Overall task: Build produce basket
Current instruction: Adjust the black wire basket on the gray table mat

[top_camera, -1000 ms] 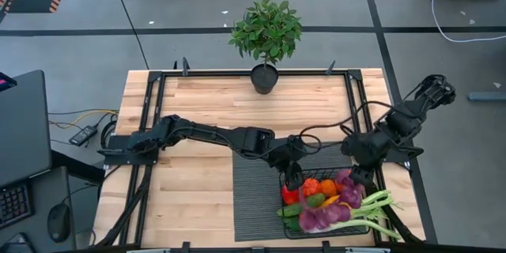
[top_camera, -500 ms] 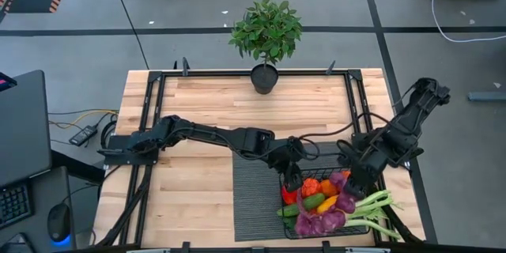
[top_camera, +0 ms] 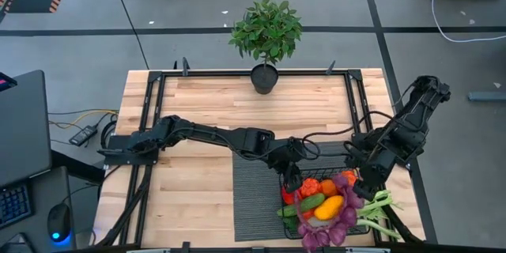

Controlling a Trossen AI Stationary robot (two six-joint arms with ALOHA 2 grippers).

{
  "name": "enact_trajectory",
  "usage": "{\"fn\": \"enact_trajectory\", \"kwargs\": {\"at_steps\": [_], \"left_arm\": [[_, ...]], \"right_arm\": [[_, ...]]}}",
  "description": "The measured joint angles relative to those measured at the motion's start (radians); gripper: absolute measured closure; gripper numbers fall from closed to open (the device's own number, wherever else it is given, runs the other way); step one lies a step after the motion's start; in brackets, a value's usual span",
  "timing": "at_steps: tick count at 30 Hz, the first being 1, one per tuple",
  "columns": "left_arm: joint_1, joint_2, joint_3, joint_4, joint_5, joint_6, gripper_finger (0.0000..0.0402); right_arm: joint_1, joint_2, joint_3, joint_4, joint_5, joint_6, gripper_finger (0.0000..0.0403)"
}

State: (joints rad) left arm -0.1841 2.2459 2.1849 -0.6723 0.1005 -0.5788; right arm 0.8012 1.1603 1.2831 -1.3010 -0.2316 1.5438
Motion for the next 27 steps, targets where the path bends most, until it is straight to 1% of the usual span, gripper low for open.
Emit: {"fn": "enact_trajectory", "kwargs": {"at_steps": [4,7,14,18,21,24,27], "left_arm": [[0.000,0.000,0.000,-0.019,0.000,0.013,0.0267],[0.000,-0.001,0.000,-0.051,0.001,0.023,0.0266],[0.004,-0.040,0.000,-0.189,0.003,0.091,0.0271],[0.004,-0.076,0.001,-0.256,0.047,0.126,0.0269],[-0.002,-0.089,0.001,-0.331,0.093,0.120,0.0267],[-0.015,-0.092,0.001,-0.413,0.145,0.095,0.0267],[-0.035,-0.090,0.001,-0.477,0.158,0.095,0.0267]], "right_arm": [[0.008,-0.028,0.000,-0.008,-0.017,0.055,0.0089],[0.010,-0.041,0.000,-0.006,-0.017,0.083,0.0083],[0.010,-0.044,0.000,0.005,-0.014,0.085,0.0092],[0.010,-0.044,0.000,0.026,0.007,0.077,0.0099],[0.010,-0.044,0.000,0.048,0.048,0.066,0.0103],[0.010,-0.044,0.000,0.064,0.113,0.053,0.0107],[0.010,-0.044,0.000,0.067,0.198,0.050,0.0110]]}}
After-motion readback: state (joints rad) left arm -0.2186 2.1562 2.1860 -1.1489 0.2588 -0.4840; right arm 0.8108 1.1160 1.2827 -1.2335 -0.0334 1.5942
